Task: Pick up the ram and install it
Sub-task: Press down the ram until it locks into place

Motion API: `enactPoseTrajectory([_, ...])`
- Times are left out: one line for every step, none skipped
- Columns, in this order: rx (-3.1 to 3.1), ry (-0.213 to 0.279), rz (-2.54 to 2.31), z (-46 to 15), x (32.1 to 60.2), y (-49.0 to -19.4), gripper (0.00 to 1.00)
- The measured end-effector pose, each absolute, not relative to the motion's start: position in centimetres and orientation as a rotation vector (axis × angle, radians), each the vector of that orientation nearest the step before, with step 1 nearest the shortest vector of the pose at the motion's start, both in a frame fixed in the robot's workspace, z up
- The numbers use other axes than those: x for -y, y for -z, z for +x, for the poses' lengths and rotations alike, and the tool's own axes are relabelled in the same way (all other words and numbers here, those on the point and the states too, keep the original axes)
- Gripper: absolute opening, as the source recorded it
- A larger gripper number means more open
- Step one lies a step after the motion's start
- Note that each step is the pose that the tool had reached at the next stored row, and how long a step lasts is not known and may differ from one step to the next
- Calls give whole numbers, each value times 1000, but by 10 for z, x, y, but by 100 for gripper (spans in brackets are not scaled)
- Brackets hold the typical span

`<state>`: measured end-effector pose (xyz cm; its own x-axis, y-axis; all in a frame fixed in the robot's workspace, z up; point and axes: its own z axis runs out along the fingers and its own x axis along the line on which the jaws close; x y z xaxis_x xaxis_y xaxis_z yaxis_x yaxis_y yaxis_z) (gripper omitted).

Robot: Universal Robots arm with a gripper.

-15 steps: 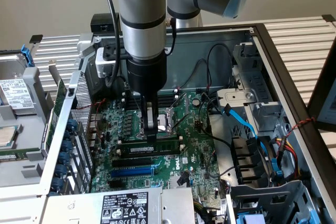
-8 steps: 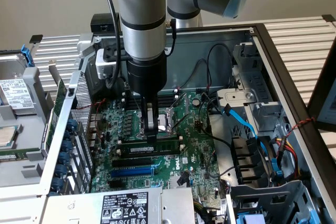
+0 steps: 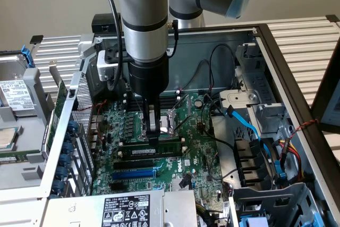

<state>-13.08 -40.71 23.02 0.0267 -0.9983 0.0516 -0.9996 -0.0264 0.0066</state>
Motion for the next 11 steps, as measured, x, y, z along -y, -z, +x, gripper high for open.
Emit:
enactPoseTrajectory([2163,-50,2221,-131,407,-230,11])
enactPoseTrajectory([2163,-50,2222,-131,407,-230,11])
enactPoseTrajectory([2163,-50,2222,-131,407,-230,11])
enactPoseTrajectory([2163,-50,2222,-131,407,-230,11])
enactPoseTrajectory([2163,-50,2222,-131,408,-230,11])
enactPoseTrajectory([2163,-50,2222,-131,408,-230,11])
enactPoseTrajectory([2163,-50,2222,-131,408,-230,11])
enactPoseTrajectory([2163,-50,2222,-131,408,-230,11])
enactPoseTrajectory([2163,-49,2222,-131,408,-230,11])
enactPoseTrajectory([2163,-49,2222,-131,408,-230,11])
enactPoseTrajectory([2163,-49,2222,-131,408,-230,11])
